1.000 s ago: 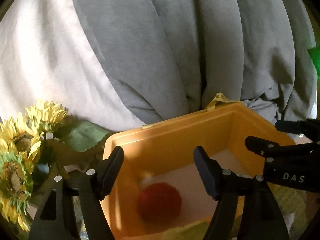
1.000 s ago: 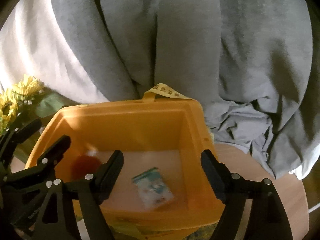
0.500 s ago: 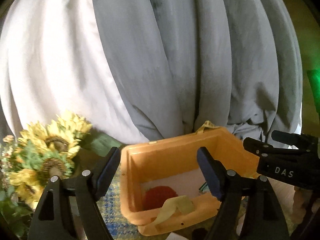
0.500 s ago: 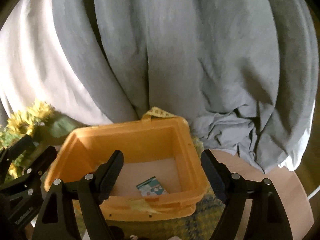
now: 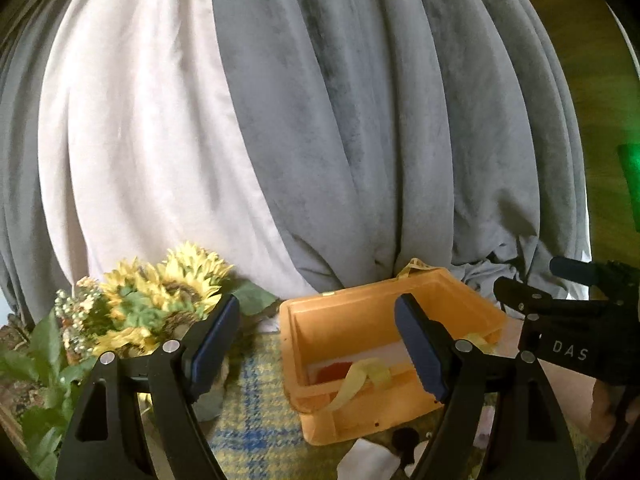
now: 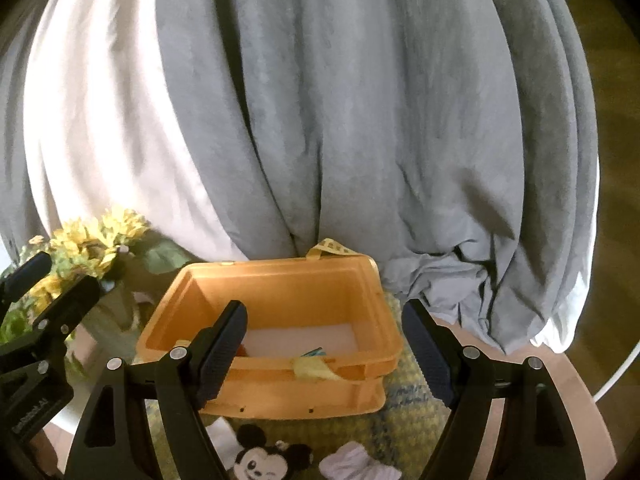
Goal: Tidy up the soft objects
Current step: 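Withdraw both grippers from the crate back toward the remaining toys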
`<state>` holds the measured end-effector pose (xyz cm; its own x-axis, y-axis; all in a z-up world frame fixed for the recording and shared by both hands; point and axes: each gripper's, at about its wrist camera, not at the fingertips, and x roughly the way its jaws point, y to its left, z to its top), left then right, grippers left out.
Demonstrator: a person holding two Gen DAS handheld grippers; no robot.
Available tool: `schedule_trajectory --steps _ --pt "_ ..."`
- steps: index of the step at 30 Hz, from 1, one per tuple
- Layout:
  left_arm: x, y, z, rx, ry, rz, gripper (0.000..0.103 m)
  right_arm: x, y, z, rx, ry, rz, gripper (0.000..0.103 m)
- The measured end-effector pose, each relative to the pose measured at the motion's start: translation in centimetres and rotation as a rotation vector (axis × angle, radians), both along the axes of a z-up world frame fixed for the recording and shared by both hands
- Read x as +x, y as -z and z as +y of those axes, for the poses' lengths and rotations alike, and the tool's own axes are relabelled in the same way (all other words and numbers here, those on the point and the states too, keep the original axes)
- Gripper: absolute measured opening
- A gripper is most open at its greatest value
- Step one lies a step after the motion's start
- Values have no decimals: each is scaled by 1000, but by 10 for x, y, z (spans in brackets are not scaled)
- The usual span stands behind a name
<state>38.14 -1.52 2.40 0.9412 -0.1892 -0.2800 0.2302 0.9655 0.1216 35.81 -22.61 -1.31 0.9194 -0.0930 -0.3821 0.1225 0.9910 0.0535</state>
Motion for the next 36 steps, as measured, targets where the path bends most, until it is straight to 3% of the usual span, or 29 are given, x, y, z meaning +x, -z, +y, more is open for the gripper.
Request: schedule_trajectory --steps 12,17,28,36 --pt "-56 12 15 21 -22 -3 82 -55 8 18 -16 36 -55 80" --pt "-76 26 20 28 -26 47 82 -74 14 22 -7 40 -59 80" --pt "-104 54 26 36 -57 148 82 -106 36 30 -24 37 -33 80" --pt "-120 73 22 108 -79 133 82 -116 63 27 -7 73 33 80"
